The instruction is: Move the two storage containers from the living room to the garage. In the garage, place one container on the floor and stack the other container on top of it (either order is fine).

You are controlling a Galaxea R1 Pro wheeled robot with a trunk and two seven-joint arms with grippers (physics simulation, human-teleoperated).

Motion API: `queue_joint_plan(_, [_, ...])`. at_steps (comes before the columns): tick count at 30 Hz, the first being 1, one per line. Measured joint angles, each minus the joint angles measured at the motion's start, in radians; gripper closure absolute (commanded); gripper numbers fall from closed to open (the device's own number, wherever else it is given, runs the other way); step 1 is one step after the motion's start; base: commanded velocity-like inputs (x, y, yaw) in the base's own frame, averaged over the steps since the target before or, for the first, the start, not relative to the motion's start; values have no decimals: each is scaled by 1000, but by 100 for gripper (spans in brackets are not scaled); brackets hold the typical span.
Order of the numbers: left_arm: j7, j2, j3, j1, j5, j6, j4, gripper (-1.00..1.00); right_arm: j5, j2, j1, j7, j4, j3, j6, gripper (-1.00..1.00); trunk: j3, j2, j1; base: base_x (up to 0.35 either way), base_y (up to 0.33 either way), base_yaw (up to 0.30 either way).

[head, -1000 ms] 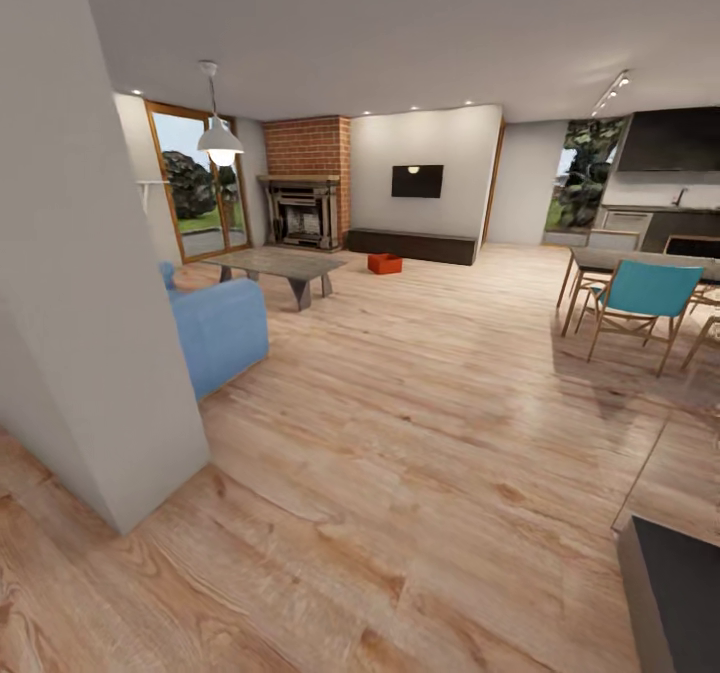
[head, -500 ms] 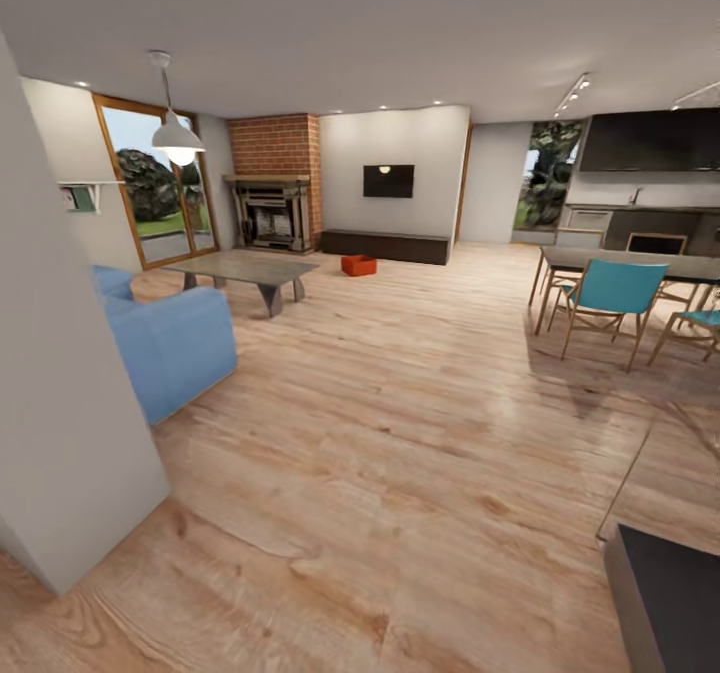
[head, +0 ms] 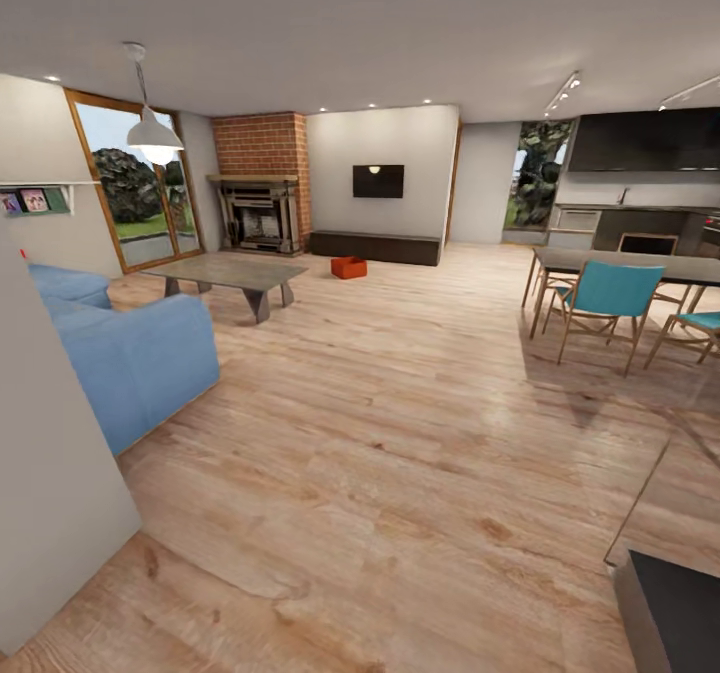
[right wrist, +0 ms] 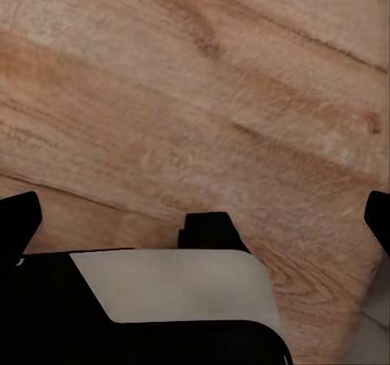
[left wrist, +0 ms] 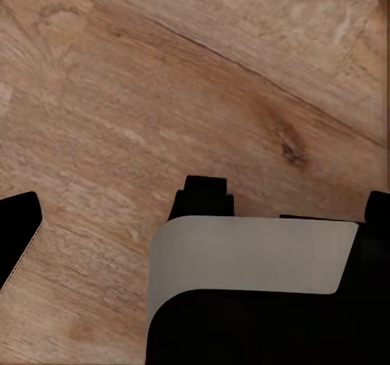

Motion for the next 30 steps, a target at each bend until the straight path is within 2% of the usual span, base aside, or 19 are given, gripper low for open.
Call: queue_joint_plan(30, [1, 0, 0, -1, 0, 2, 0, -100, 0, 0, 0, 0, 0, 0, 0, -100, 0, 0, 0, 323, 0, 0])
